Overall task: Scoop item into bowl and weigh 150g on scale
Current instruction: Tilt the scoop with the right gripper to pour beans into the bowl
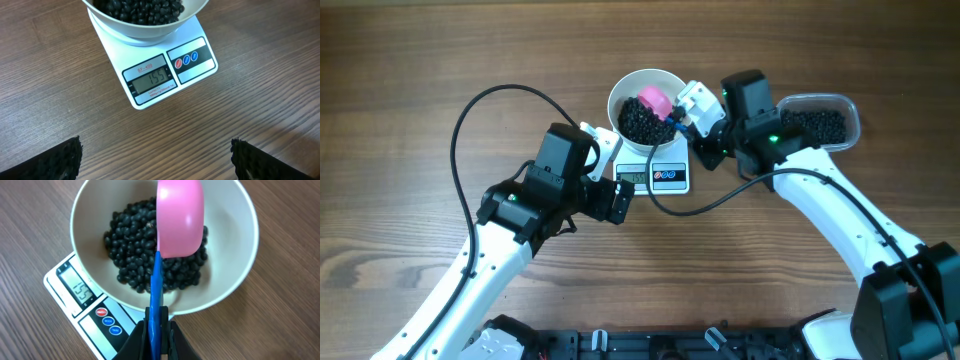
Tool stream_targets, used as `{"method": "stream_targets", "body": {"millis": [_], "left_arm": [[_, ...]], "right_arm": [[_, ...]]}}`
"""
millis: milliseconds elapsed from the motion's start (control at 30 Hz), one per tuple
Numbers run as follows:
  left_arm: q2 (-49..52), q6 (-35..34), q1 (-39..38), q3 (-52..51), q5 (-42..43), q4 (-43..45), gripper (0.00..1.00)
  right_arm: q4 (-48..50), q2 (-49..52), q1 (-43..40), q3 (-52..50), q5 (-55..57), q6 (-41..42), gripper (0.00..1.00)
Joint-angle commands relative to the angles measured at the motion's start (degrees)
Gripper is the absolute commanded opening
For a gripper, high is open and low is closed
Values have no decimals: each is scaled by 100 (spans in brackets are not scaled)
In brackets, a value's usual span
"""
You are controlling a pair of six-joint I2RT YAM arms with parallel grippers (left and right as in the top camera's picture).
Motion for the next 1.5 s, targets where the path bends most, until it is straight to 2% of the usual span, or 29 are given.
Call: {"method": "stream_targets", "body": {"millis": [0,167,300,567,700,1067,1467], "left_arm": [[22,-15,-26,105,-48,15,100],[22,-15,-26,105,-46,15,100],[22,-17,-26,105,-46,15,100],[22,-15,-26,105,-46,15,100],[22,-15,-26,105,-48,15,100],[22,-15,-26,105,-48,15,100],[22,-15,-26,105,-46,15,100]], "right_arm": [[-17,188,120,7,396,-157,4],[-111,214,125,7,284,-140,4],[-262,214,125,7,-282,-129,4],[-258,212,122,7,-776,754,4],[-190,208,122,9,-780,800,4],[-24,144,-92,168,-879,1733,4],[-26,146,-1115,168,-3427,2898,4]]}}
